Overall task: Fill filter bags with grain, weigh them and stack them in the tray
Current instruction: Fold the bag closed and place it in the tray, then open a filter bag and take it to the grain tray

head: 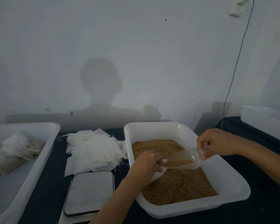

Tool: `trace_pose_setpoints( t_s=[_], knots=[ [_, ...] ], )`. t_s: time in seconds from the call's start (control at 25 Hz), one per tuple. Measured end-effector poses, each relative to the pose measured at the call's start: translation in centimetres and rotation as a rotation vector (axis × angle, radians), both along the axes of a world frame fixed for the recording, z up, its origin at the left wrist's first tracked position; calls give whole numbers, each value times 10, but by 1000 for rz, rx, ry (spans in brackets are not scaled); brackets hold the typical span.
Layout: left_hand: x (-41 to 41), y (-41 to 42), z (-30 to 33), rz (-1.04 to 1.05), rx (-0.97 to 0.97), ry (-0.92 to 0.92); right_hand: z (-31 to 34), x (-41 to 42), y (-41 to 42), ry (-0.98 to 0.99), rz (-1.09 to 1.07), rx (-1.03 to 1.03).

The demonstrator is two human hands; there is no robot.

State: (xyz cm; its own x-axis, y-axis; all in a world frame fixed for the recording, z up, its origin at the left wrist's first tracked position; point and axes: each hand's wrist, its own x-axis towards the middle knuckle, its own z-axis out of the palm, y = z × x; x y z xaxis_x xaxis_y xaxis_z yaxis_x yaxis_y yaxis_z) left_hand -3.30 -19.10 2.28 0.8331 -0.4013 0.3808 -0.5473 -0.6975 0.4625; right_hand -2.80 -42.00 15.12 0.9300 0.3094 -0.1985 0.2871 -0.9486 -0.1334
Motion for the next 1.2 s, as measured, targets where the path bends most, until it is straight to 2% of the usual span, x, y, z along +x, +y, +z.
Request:
trace_pose_setpoints(
  t_s=[0.36, 0.52, 0.68, 0.76, 0.88, 1.04, 1.2],
  knots=[
    [3, 0, -4, 57, -84, -9, -10, -2, -14, 36, -39, 133],
    [4, 9, 4, 153, -509, 124, -24, -7, -22, 100, -192, 458],
    [4, 23, 8, 129, -974, 302, -36, -8, -26, 44, -276, 611],
    [4, 28, 8, 110, -1045, 354, -37, -9, -26, 3, -269, 650],
    [3, 28, 9, 58, -916, 337, -29, -10, -26, -47, -184, 589],
    [2, 20, 8, 18, -446, 223, -12, -8, -24, -96, -65, 355],
    [-1, 13, 7, -70, -190, 134, -3, -4, -14, -100, -12, 123]
  ],
)
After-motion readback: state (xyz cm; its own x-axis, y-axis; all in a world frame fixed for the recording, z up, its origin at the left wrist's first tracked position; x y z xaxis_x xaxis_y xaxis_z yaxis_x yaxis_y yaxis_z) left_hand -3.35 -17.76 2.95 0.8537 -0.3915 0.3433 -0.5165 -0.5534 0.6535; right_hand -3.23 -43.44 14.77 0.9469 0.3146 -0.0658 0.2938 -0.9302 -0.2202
